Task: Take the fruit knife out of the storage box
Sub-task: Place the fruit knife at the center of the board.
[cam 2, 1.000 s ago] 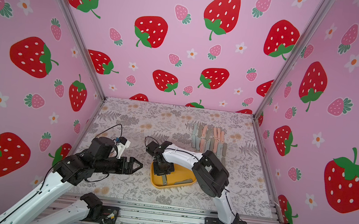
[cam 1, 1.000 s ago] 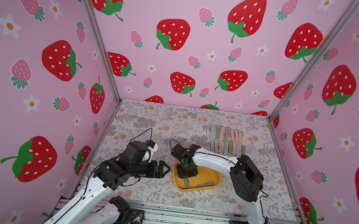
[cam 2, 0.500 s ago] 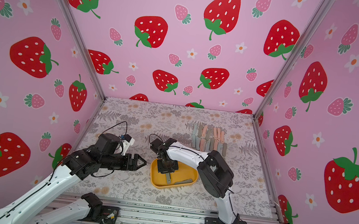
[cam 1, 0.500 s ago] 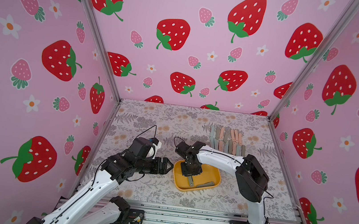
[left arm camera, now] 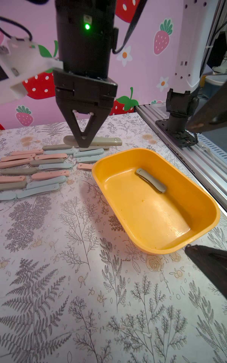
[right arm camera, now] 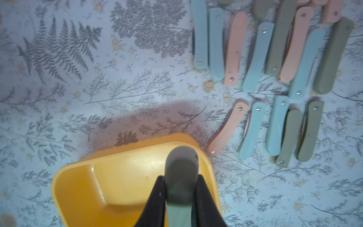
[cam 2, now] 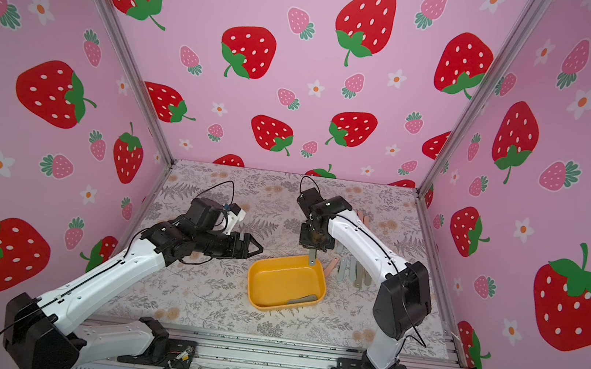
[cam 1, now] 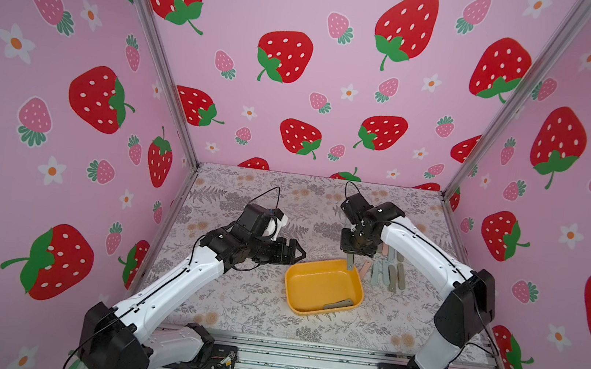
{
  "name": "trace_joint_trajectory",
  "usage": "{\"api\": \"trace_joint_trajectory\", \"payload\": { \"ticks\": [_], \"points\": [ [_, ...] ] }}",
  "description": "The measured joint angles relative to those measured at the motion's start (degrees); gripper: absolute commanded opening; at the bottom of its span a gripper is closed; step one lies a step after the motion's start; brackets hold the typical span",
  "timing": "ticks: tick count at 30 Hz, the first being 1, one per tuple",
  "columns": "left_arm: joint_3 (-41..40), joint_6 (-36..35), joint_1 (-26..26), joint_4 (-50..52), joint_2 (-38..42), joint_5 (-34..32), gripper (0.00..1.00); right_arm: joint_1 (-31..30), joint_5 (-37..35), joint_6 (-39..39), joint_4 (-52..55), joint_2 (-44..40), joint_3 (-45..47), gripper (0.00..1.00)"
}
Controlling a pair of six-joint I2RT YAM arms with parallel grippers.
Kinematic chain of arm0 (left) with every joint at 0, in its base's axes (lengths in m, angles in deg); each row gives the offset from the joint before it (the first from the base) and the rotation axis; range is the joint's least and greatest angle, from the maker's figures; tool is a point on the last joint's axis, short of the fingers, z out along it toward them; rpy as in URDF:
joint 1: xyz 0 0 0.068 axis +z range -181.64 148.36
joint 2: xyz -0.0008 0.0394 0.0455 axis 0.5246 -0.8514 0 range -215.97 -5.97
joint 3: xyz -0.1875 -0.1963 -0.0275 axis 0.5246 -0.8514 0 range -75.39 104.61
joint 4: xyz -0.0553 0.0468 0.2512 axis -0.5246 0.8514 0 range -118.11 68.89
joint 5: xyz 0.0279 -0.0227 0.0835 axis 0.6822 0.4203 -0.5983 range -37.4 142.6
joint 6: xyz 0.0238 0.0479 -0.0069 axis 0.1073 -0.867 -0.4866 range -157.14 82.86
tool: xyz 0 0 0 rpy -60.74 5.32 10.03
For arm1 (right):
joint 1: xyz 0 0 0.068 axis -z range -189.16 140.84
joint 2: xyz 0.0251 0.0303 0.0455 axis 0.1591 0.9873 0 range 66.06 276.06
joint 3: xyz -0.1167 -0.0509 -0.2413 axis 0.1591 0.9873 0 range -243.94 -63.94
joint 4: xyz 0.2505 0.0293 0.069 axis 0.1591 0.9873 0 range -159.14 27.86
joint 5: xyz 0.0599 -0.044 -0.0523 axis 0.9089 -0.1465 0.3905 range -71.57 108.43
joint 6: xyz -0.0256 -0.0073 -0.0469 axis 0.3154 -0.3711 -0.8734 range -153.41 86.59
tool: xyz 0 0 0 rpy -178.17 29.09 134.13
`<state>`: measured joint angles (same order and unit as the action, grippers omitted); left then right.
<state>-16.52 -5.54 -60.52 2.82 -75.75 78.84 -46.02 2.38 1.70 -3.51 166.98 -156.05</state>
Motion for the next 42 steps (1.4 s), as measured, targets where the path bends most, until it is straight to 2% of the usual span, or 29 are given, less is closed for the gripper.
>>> {"api": "trace_joint_trajectory", "payload": {
  "ticks": [5,9,15,30,42],
  "points": [
    [3.54,-0.33,-0.33,-2.62,-5.77,1.7,0.9,5.7,-2.71,-1.33,0.39,2.32,1.31,0.17],
    [4.85,-0.46,-0.37,-3.39,-7.54,2.62,0.9,7.91,-2.89,-2.62,-0.24,5.51,2.91,0.17],
    [5.07,-1.53,-0.37,-3.65,-7.93,3.23,0.9,8.0,-0.02,-3.67,-3.17,10.88,3.87,0.17],
    [5.05,-2.03,-0.37,-3.65,-7.96,3.87,0.9,8.31,8.04,-3.34,-9.16,16.06,6.88,0.16],
    [5.01,-2.25,-0.37,-3.61,-7.96,3.93,0.9,8.7,5.25,-2.89,-9.9,14.08,9.99,0.16]
  ]
}}
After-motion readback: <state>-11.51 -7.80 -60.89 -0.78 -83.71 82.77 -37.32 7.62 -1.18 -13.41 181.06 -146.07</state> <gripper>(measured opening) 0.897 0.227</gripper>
